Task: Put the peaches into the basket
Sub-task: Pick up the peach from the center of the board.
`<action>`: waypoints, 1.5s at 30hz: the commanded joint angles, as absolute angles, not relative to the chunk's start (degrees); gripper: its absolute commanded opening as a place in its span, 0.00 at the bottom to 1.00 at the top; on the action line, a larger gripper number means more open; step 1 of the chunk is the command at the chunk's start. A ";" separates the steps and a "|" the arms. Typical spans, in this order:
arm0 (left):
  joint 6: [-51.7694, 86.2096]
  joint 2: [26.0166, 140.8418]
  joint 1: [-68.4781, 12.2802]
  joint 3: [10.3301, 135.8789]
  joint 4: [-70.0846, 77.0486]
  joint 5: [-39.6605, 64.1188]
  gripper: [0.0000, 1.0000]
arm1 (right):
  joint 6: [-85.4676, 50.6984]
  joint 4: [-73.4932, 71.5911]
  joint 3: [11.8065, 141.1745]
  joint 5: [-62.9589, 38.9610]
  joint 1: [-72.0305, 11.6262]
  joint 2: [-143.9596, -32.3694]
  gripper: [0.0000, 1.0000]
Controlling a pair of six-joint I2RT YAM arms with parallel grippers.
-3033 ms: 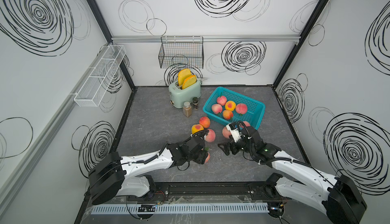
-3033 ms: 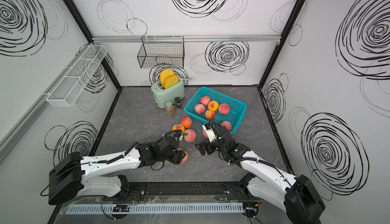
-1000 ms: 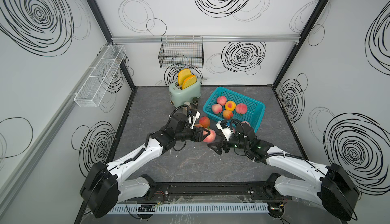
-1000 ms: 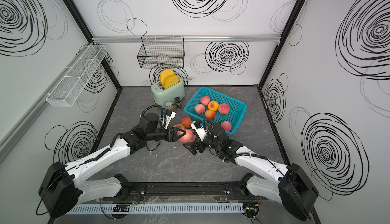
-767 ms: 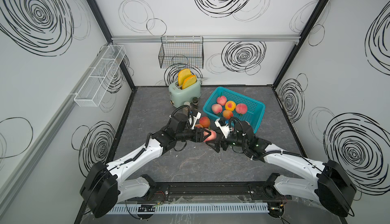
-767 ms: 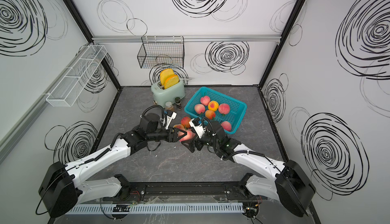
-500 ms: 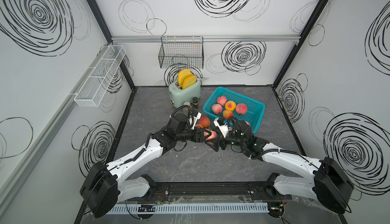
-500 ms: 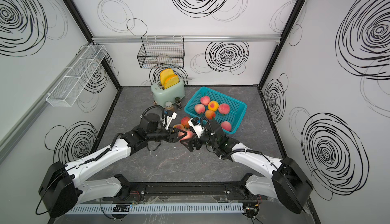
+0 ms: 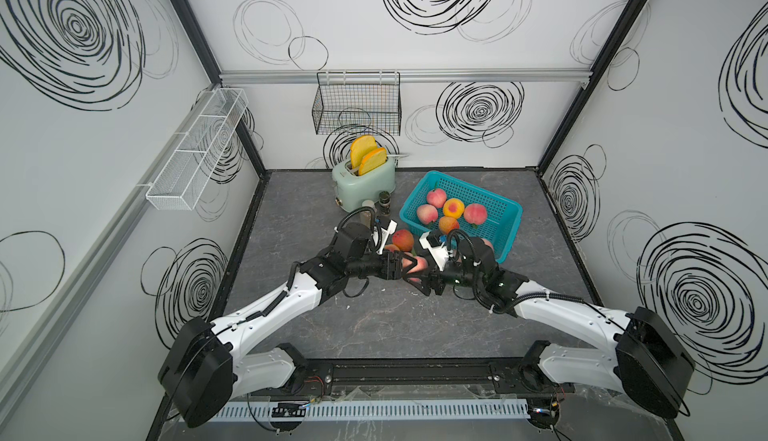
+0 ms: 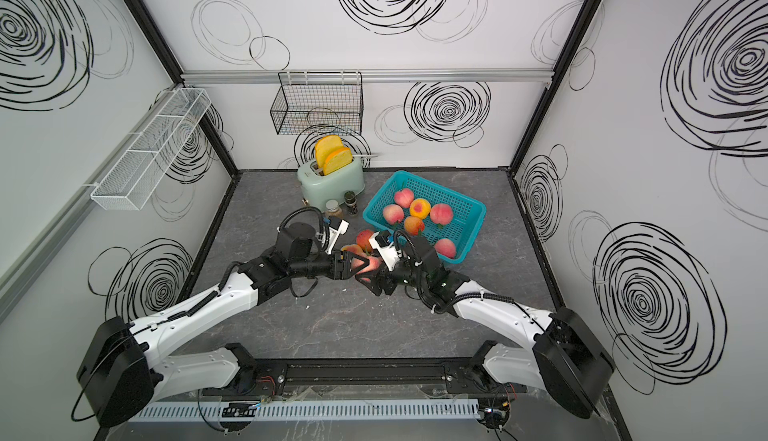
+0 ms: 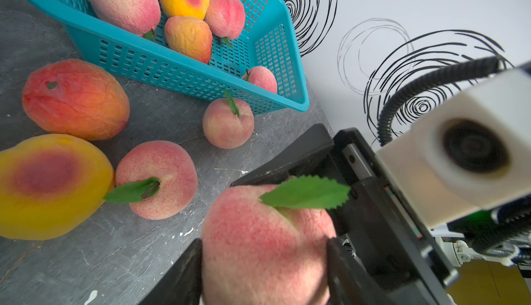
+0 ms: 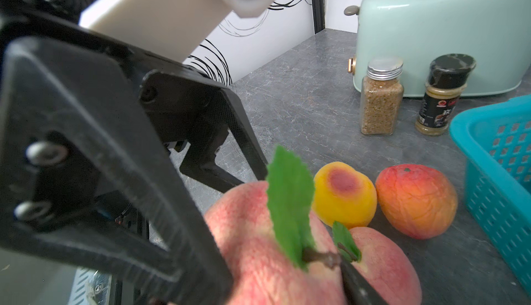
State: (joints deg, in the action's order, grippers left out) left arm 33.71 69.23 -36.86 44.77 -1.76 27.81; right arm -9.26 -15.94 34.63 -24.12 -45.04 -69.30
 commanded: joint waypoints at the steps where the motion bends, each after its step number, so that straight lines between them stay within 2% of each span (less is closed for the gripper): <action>1: 34.15 69.65 -37.35 45.86 1.51 29.00 0.63 | -9.23 -17.37 35.86 -24.61 -45.35 -69.44 0.70; 4: 34.10 69.66 -37.27 46.01 1.41 28.91 0.67 | -8.99 -16.88 35.95 -24.19 -45.35 -69.25 0.67; 8: 34.06 69.61 -37.09 46.36 1.17 28.62 0.80 | -8.33 -15.70 36.11 -22.69 -45.26 -69.17 0.67; 15: 33.75 68.00 -35.82 46.28 0.77 28.56 0.90 | -7.69 -12.30 37.68 -22.20 -42.78 -69.51 0.67; 31: 27.84 65.90 -30.97 45.53 -3.42 24.71 0.94 | -3.35 -1.13 44.60 -23.11 -27.21 -70.89 0.68; 38: 24.70 67.00 -30.33 45.88 -4.48 20.13 0.94 | -3.49 0.00 48.54 -20.64 -23.50 -74.15 0.69; 45: 25.38 69.67 -30.45 46.03 -1.17 19.87 0.95 | -3.71 1.95 52.76 -16.79 -19.32 -77.92 0.69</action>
State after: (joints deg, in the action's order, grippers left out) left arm 26.33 68.69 -30.44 44.77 -4.45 21.10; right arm -4.67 0.08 50.54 -18.83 -20.97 -77.14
